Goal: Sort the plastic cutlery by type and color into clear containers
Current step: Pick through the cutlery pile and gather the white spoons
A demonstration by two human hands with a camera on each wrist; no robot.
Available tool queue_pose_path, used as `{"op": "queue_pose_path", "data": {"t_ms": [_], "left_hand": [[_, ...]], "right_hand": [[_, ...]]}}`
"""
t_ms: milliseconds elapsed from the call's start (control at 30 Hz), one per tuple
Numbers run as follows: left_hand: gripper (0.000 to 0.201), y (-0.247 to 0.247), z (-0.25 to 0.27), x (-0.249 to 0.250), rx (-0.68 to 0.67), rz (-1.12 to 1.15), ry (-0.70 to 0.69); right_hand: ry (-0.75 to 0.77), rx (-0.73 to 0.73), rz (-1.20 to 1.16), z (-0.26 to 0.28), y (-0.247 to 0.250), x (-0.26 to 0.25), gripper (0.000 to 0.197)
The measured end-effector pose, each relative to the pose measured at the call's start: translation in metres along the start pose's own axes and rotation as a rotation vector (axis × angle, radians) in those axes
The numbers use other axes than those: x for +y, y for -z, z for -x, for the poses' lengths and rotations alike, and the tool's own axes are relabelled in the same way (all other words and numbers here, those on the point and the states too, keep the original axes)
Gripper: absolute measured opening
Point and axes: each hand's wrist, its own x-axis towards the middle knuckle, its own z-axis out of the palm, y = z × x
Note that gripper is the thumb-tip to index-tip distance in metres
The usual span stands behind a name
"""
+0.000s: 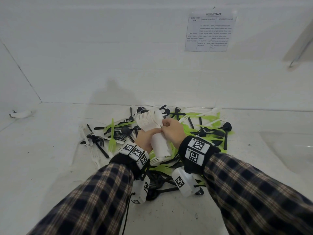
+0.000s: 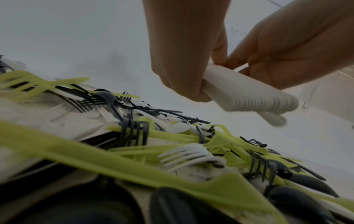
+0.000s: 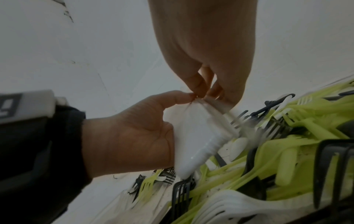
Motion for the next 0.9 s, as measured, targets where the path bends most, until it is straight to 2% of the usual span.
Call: {"op": "queue_pose_path", "data": {"t_ms": [67,133,233,300,333,400,433,633,733,767,833,900], "left_hand": [[0.034,-0.001,0.002,0.000,-0.018,0.008,0.017],[0.034,-0.001,0.004,-0.001,-0.038,0.015,0.018],[0.019,-0.002,0.005,-0.001,0.006,-0.013,0.006],[0.015,-0.002,0.005,-0.001,0.055,-0.036,0.011],[0.016,-0.003,0.007,0.001,0.052,-0.041,0.020],[0.034,-0.006,0.009,0.001,0.024,-0.045,0.051],[0.034,-0.008,0.010,0.002,0.010,-0.042,0.056],[0.018,-0.012,0.015,0.003,0.040,-0.023,0.046],[0.037,-0.013,0.015,0.000,0.028,0.003,0.044],[0.042,-0.014,0.017,0.000,0.035,-0.003,0.042],[0.038,-0.018,0.022,0.002,0.010,0.020,0.043],[0.052,-0.022,0.022,0.000,-0.023,-0.031,0.052]], "right_hand": [[0.015,0.051,0.020,0.002,0.002,0.000,0.020],[0.078,0.036,0.084,0.005,0.003,0.000,0.019],[0.115,0.063,0.104,0.011,0.002,0.000,0.019],[0.086,0.135,0.059,0.013,0.000,-0.001,0.023],[0.068,0.176,0.029,0.015,0.000,-0.002,0.024],[0.050,0.250,-0.036,0.017,-0.001,-0.004,0.023],[0.041,0.270,-0.050,0.017,-0.001,-0.004,0.023],[0.034,0.190,0.051,0.020,0.005,-0.002,0.022],[0.103,0.164,0.135,0.024,0.010,-0.001,0.024],[0.106,0.169,0.139,0.026,0.012,0.000,0.024],[0.080,0.196,0.123,0.027,0.016,0.001,0.022],[0.059,0.221,0.088,0.028,0.021,0.001,0.018]]}}
